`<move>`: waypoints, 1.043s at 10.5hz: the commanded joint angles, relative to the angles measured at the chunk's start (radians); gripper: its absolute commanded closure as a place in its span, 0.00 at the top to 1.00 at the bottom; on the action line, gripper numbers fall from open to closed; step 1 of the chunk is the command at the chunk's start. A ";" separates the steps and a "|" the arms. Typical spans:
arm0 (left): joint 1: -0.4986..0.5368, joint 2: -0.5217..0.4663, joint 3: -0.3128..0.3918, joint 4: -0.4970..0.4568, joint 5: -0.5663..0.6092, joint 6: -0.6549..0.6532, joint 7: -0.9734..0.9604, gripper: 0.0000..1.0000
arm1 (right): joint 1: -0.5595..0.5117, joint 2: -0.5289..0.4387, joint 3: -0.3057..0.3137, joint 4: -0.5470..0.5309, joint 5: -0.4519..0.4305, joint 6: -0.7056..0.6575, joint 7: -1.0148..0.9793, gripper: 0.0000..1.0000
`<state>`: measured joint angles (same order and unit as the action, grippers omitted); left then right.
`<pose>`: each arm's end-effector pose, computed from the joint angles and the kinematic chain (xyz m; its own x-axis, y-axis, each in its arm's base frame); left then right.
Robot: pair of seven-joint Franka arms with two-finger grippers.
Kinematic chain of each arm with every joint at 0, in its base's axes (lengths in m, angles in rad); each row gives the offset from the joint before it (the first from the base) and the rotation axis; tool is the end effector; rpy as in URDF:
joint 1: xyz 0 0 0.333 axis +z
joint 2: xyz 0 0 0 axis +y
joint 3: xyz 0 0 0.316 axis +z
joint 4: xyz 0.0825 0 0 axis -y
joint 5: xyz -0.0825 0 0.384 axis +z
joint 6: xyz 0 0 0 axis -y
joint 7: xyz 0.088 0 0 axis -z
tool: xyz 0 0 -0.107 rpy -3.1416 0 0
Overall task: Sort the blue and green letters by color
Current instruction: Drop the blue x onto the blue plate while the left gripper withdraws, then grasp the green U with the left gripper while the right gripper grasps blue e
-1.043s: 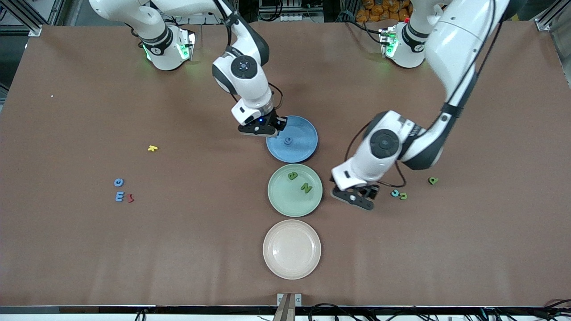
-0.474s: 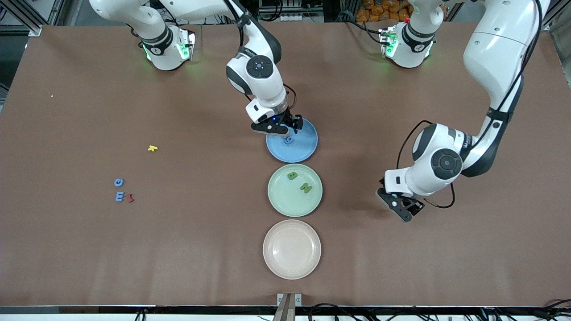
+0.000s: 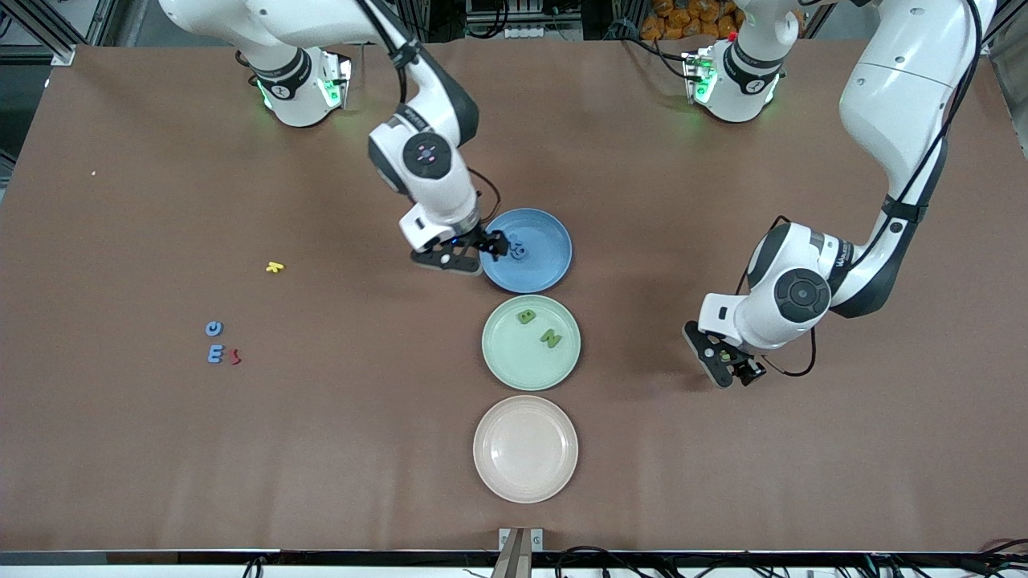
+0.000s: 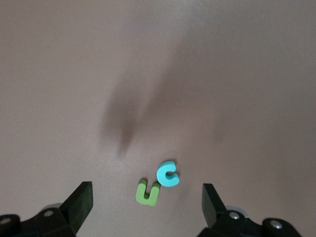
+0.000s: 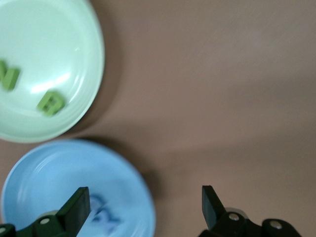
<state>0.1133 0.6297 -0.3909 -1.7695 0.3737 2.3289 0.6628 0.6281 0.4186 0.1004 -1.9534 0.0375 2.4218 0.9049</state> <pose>0.6408 -0.1540 0.2261 0.4234 -0.9054 -0.0322 -0.9059 -0.4227 -0.0270 0.4670 0.4133 0.2685 0.9772 -0.2111 -0.0216 -0.2122 -0.9739 -0.0807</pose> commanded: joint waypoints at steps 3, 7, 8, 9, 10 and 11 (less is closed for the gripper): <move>0.089 -0.056 -0.023 -0.126 0.028 0.071 0.181 0.87 | -0.310 -0.107 0.010 -0.107 -0.007 -0.026 -0.381 1.00; 0.118 -0.033 -0.033 -0.154 0.027 0.153 0.232 0.73 | -0.582 -0.185 0.002 -0.117 -0.011 -0.147 -0.681 1.00; 0.120 -0.030 -0.032 -0.154 0.027 0.159 0.233 0.73 | -0.635 -0.189 -0.007 -0.117 -0.011 -0.145 -0.725 1.00; 0.115 -0.027 -0.032 -0.153 0.027 0.168 0.233 0.72 | -0.689 -0.187 -0.011 -0.116 -0.013 -0.138 -0.789 1.00; 0.114 -0.016 -0.032 -0.150 0.027 0.181 0.233 0.71 | -0.743 -0.181 -0.013 -0.116 -0.013 -0.133 -0.848 1.00; 0.112 -0.013 -0.032 -0.150 0.030 0.194 0.233 0.71 | -0.786 -0.172 -0.016 -0.116 -0.017 -0.129 -0.891 1.00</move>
<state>0.2209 0.6099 -0.4172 -1.9115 0.3768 2.4853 0.8909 -0.0698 0.2604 0.0762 -2.0394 0.0358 2.2796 0.1005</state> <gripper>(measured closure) 0.291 0.000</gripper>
